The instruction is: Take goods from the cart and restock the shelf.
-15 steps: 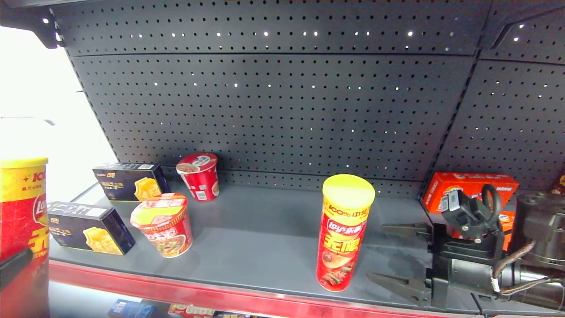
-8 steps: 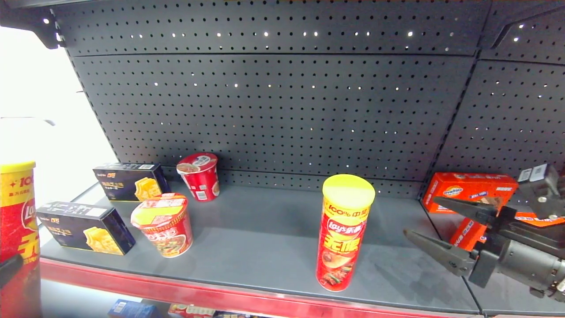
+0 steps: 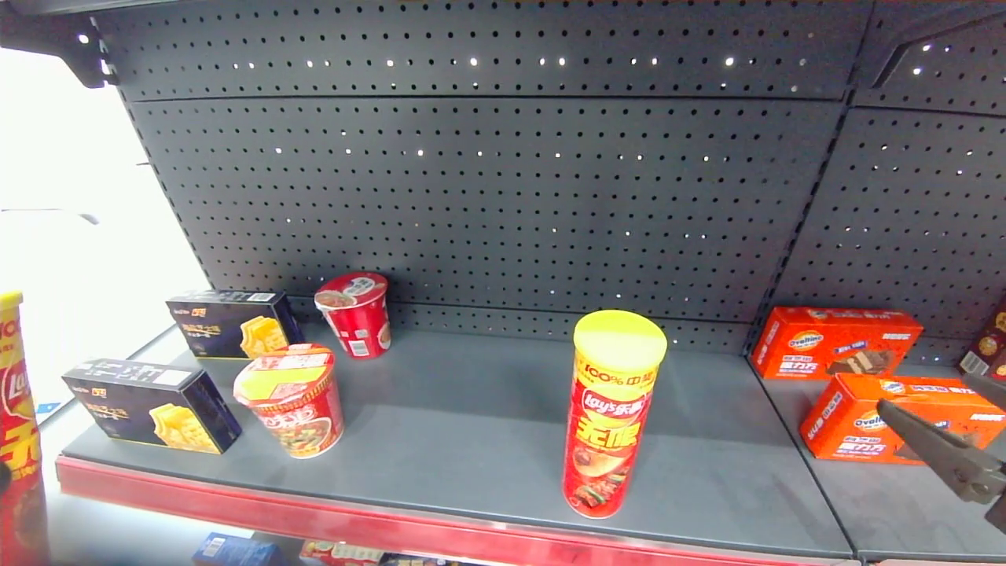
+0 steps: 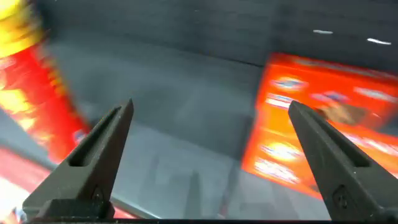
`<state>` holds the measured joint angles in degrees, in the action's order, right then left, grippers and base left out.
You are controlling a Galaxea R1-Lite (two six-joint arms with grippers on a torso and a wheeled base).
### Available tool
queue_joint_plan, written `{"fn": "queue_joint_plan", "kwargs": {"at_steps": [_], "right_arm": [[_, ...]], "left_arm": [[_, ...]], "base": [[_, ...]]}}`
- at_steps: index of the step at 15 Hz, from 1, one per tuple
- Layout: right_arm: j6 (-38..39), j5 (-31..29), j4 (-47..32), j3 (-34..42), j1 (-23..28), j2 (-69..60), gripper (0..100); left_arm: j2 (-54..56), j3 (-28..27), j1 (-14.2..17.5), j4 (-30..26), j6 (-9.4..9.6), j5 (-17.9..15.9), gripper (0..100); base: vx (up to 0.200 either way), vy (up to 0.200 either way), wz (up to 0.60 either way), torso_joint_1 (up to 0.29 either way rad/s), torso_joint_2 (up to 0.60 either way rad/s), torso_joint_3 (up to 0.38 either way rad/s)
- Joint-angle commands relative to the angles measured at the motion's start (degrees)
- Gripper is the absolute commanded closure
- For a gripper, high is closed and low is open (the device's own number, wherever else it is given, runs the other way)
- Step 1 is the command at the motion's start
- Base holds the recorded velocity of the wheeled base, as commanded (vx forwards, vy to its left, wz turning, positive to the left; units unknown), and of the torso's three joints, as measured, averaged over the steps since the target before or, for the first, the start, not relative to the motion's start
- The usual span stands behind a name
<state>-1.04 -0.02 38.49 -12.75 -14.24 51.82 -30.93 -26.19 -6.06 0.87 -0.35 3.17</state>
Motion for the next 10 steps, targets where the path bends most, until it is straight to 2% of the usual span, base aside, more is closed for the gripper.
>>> {"fn": "queue_joint_plan", "kwargs": {"at_steps": [1, 5, 7, 10], "right_arm": [[1.12, -0.15, -0.25, 4.84, 4.92, -8.67, 0], [1.39, -0.06, -0.34, 10.64, 13.27, -16.05, 0], [2.27, -0.42, -0.96, 12.14, 14.85, -20.09, 0], [2.18, -1.03, -16.6, 11.43, 15.64, -31.17, 0]], "left_arm": [[1.22, 0.08, 0.08, 0.01, 0.09, 0.7, 100], [2.1, 0.43, -0.01, -0.07, 0.35, 1.58, 100], [2.19, 0.26, -0.01, 0.01, 0.44, 1.66, 100], [3.68, 0.78, 0.08, -0.07, 0.44, 1.66, 100]], "base": [[0.0, 0.0, 0.0, 0.0, 0.0, 0.0], [0.0, 0.0, 0.0, 0.0, 0.0, 0.0], [0.0, 0.0, 0.0, 0.0, 0.0, 0.0], [0.0, 0.0, 0.0, 0.0, 0.0, 0.0]]}}
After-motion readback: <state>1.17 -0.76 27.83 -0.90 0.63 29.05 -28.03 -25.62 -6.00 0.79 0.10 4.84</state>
